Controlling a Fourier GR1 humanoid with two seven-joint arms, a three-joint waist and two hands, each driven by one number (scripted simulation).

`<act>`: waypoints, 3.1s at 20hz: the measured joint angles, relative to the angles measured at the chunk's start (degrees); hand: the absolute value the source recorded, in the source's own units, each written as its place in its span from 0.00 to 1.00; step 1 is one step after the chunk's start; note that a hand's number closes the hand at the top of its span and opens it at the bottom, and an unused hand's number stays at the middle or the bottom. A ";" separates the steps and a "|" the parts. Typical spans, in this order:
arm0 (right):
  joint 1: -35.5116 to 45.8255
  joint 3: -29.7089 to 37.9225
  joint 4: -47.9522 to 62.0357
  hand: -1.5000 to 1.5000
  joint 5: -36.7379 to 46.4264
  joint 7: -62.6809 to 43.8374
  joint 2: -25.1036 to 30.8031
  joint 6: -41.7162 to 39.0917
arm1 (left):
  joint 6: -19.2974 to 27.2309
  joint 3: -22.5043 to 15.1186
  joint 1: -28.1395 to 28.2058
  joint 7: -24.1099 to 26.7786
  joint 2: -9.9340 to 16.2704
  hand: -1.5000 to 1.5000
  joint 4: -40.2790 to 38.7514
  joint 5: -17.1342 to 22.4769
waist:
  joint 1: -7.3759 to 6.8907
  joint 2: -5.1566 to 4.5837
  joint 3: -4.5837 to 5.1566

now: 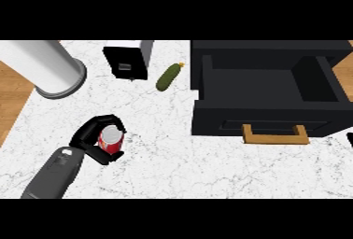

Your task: Pick up the can, place it into the drawer and close the drawer

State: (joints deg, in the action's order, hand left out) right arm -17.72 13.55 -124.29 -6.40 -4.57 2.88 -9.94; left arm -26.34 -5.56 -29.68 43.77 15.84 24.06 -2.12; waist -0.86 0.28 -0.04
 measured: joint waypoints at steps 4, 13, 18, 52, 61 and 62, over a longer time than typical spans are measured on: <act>-0.51 1.11 -0.55 0.00 -0.85 -0.14 0.16 0.05 | 10.93 9.68 0.30 -2.91 -1.53 1.00 -0.57 8.14 | -0.63 0.25 -0.05; -2.08 0.98 -1.91 0.00 -0.77 0.21 -0.83 -0.74 | 25.67 10.32 3.81 -17.39 -7.80 1.00 21.33 12.34 | -0.32 0.37 -0.09; -1.68 1.13 -2.10 0.00 -0.41 -0.02 -1.11 -0.58 | 31.72 5.77 4.15 -28.31 -10.28 1.00 36.81 10.40 | -0.05 0.29 -0.06; 1.78 3.33 -1.67 0.00 -1.77 -2.33 -1.07 -2.84 | 55.54 -5.66 -43.69 -58.63 -15.82 1.00 25.90 9.51 | 2.88 -0.58 -0.01; 4.91 3.41 -0.20 0.00 -0.97 -3.06 -0.35 -2.21 | 58.10 -10.81 -51.28 -54.37 -15.84 1.00 14.21 16.86 | 3.84 -0.83 -0.03; 5.24 3.06 0.07 0.00 -0.54 -3.18 -0.50 -2.03 | 58.48 -11.32 -52.31 -53.99 -15.83 1.00 12.88 17.57 | 4.00 -0.88 -0.04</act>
State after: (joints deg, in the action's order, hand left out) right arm -12.48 16.61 -124.22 -6.94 -7.75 2.38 -11.96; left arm 32.14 -16.88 -81.99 -10.23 0.00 36.94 15.45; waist 3.14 -0.60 -0.08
